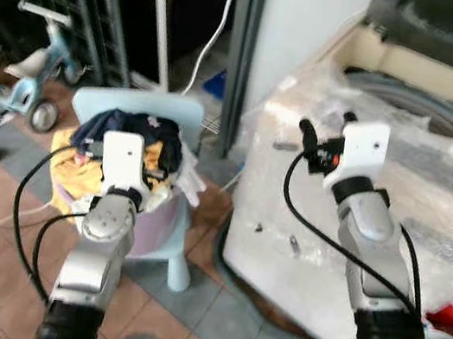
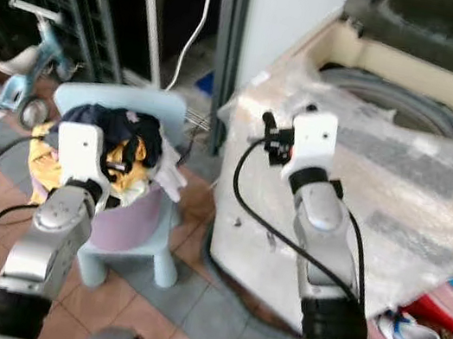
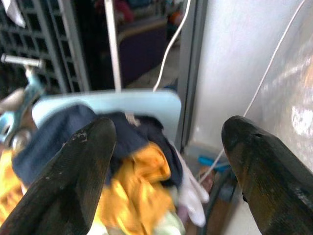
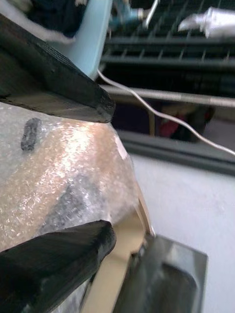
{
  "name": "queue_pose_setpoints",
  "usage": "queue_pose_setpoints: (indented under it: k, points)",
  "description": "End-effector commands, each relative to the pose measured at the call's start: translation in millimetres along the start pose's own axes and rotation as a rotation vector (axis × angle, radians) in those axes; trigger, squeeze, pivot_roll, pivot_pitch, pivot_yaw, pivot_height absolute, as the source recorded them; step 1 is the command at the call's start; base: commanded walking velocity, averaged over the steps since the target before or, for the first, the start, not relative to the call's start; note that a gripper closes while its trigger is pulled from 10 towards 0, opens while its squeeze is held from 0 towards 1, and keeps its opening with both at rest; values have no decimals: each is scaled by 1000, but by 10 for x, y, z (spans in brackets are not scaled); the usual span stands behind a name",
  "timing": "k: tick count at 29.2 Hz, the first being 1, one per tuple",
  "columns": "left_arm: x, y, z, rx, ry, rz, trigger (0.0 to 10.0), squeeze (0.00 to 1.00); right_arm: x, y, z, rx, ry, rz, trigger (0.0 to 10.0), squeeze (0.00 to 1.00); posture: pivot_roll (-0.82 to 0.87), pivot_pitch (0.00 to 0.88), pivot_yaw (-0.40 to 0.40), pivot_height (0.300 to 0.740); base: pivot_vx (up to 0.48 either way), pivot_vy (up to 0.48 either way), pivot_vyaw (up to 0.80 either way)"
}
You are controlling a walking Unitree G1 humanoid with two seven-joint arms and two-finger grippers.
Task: Clothes washing
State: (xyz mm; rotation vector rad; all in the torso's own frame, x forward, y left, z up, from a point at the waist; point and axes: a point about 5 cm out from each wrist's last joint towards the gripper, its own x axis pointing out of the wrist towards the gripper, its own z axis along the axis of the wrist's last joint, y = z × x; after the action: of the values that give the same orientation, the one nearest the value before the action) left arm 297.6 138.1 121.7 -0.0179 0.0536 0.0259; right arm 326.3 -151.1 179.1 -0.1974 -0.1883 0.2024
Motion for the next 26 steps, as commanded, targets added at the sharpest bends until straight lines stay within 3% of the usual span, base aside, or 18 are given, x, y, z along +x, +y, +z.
queue_pose_setpoints:
  k: [1,4,7,12,14,16,26]
  points:
    - [-1,160,35,24,-7,45,10000,0,49,103,123,-9,-32,18,10000,0,-39,0,27,740,0,480,0]
    - [-16,233,95,43,-39,66,10000,0,36,161,110,-40,-28,3,10000,0,-35,0,32,740,0,445,0]
    - [-59,248,116,36,-70,61,10000,0,11,253,60,97,-2,12,10000,0,-33,0,29,740,0,0,0]
    - [-119,243,74,33,-63,54,10000,0,-37,407,-7,78,48,40,10000,0,-34,0,30,740,0,0,0]
    - [-133,242,46,33,-53,61,10000,0,-70,453,-76,73,122,83,10000,0,-38,0,32,740,0,0,0]
    - [-164,221,7,29,-44,59,10000,0,-138,502,-94,123,114,154,10000,0,-42,0,31,740,289,0,0]
    - [-174,205,-25,24,-29,57,10000,0,-168,488,-123,92,129,161,10000,0,-45,0,22,740,358,0,178]
